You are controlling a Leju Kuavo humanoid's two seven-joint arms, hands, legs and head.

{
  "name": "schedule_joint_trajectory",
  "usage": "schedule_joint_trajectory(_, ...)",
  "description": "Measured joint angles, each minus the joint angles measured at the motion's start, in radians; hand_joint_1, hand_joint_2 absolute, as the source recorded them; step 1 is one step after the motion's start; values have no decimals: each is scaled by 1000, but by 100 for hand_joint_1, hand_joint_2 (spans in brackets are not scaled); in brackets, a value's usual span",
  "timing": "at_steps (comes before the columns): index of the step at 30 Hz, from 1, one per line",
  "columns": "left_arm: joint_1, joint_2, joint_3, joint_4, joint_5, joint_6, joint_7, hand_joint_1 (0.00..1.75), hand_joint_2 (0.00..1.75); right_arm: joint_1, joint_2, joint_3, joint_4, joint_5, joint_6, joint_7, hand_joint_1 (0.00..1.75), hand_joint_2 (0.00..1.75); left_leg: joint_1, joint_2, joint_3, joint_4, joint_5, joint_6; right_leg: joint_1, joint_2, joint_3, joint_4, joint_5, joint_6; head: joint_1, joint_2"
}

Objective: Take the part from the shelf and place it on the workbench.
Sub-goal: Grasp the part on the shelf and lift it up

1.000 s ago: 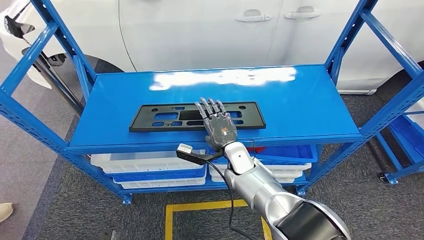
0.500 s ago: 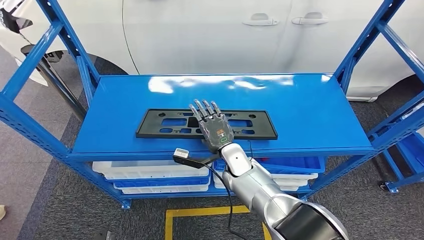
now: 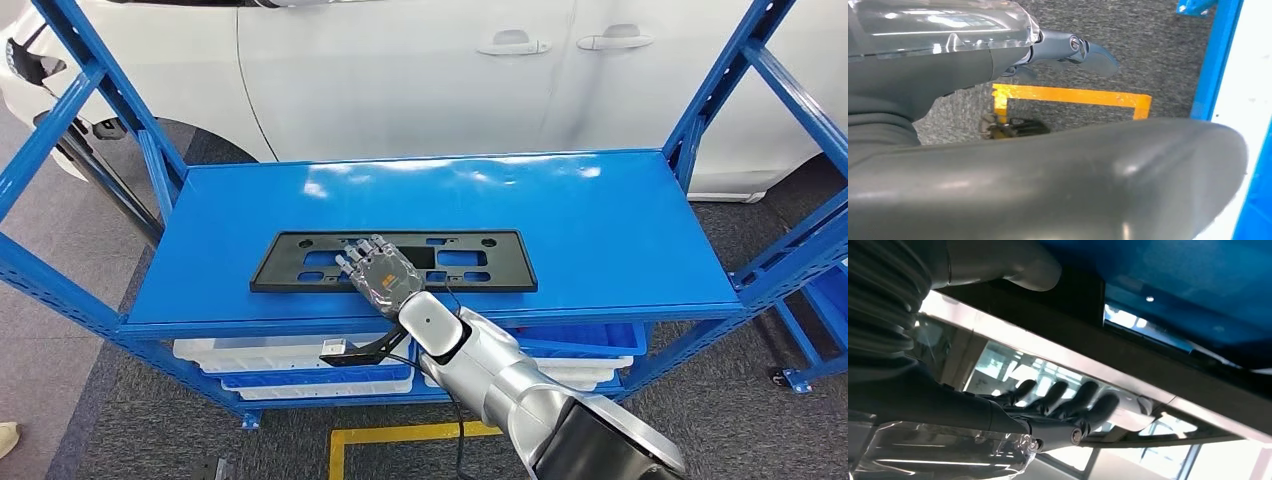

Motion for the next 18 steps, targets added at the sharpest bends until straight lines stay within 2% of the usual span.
schedule_joint_trajectory(1, 0, 0, 1, 0, 0, 0, 0, 0, 0, -1, 0, 2, 0, 0, 4, -1, 175, 175, 0, 0, -13, 24, -9, -1, 0, 0, 0, 0, -1, -1, 0, 0)
schedule_joint_trajectory(3, 0, 0, 1, 0, 0, 0, -1, 0, 0, -1, 0, 2, 0, 0, 5, -1, 175, 175, 0, 0, -14, 26, -10, -1, 0, 0, 0, 0, -1, -1, 0, 0)
schedule_joint_trajectory(5, 1, 0, 2, 0, 0, 0, -3, 0, 0, -1, 0, 5, 1, -2, 16, -4, 175, 175, 0, 0, -32, 56, -16, -3, 1, 0, 0, 1, -1, -1, 0, 0)
schedule_joint_trajectory(7, 0, 1, 5, 0, -2, -2, -8, 0, 0, -14, 0, 9, 1, -20, 42, -13, 175, 175, 1, 0, 6, -48, 59, 2, 2, 2, 5, 7, -9, 7, 0, 0)
schedule_joint_trajectory(9, -2, 2, 8, 0, -6, -3, -12, 0, 0, -34, -3, 11, 2, -43, 60, -20, 175, 175, -1, 0, 71, -200, 140, 16, 6, 5, 9, 14, -18, 22, 0, 0)
schedule_joint_trajectory(10, -2, 2, 8, 0, -8, -3, -13, 0, 0, -40, -5, 11, 2, -49, 61, -20, 175, 175, -2, 0, 80, -221, 142, 25, 7, 6, 8, 16, -20, 29, 0, 0)
schedule_joint_trajectory(12, -3, 1, 8, 0, -11, -3, -13, 0, 0, -43, -9, 10, 2, -56, 62, -20, 175, 175, 0, 2, 82, -225, 146, 37, 5, 6, 2, 34, -35, 40, 0, 0)
schedule_joint_trajectory(13, -4, 1, 9, 0, -12, -4, -13, 0, 0, -44, -11, 9, 2, -58, 62, -20, 175, 175, 2, 3, 82, -228, 148, 42, 3, 5, -12, 67, -56, 45, 0, 0)
schedule_joint_trajectory(14, -5, 1, 9, 0, -14, -4, -13, 0, 0, -45, -13, 8, 2, -61, 61, -19, 175, 175, 2, 4, 82, -229, 148, 46, 1, 4, -38, 122, -87, 50, 0, 0)
schedule_joint_trajectory(16, -6, 2, 9, 0, -17, -9, -15, 0, 0, -44, -18, 7, 4, -65, 60, -20, 175, 175, 1, 6, 80, -228, 148, 49, -2, 3, -105, 261, -149, 57, 0, 0)
schedule_joint_trajectory(17, -5, 2, 9, 0, -20, -16, -20, 0, 0, -42, -20, 6, 5, -68, 58, -20, 175, 175, 1, 6, 80, -228, 148, 50, -3, 3, -128, 306, -159, 58, 0, 0)
schedule_joint_trajectory(18, -5, 2, 9, 0, -24, -25, -30, 0, 0, -41, -21, 4, 5, -71, 56, -20, 175, 175, 1, 5, 80, -228, 148, 49, -3, 3, -133, 314, -150, 58, 0, 0)
